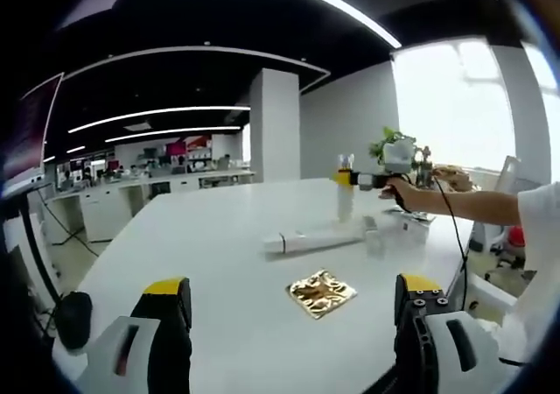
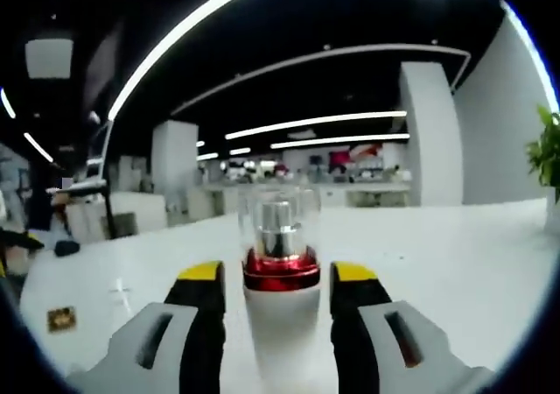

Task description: Arrange the skincare products in the storage area until every visible bottle or jar stands upright without overlapping.

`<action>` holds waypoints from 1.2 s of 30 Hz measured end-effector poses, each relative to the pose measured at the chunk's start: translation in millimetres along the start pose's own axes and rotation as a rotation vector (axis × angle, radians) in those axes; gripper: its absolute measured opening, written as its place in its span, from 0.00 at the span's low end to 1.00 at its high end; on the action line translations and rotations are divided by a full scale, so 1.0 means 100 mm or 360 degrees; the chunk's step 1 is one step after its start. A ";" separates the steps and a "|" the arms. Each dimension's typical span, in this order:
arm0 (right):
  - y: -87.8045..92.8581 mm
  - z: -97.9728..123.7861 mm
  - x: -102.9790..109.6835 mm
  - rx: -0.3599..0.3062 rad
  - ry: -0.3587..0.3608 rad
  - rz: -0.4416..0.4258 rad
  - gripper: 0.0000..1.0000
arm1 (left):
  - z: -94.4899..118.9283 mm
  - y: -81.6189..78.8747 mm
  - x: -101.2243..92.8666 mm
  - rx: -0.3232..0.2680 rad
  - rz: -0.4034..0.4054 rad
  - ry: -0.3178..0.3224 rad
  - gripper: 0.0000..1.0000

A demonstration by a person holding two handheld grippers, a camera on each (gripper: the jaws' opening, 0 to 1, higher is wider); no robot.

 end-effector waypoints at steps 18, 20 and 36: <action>0.10 0.09 -0.05 0.0054 0.0061 0.0038 0.30 | 0.00 0.01 -0.02 0.0007 -0.0011 0.0006 0.99; 0.11 0.09 -0.08 0.0049 0.0105 0.0034 0.30 | 0.00 0.01 -0.02 0.0008 -0.0011 0.0006 0.99; 0.10 -0.08 -0.34 0.0015 0.0406 -0.0025 0.30 | -0.03 0.03 -0.02 0.0015 -0.0007 0.0021 0.98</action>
Point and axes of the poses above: the point that each gripper's makers call its tool centre point, and the gripper's own axes: z roughly backward along the fingers, x roughly to its left, y roughly out of its underside, the point moved 9 cm from there along z, roughly backward along the fingers, and after that the axes turned 9 degrees about x, right-handed, at the moved point
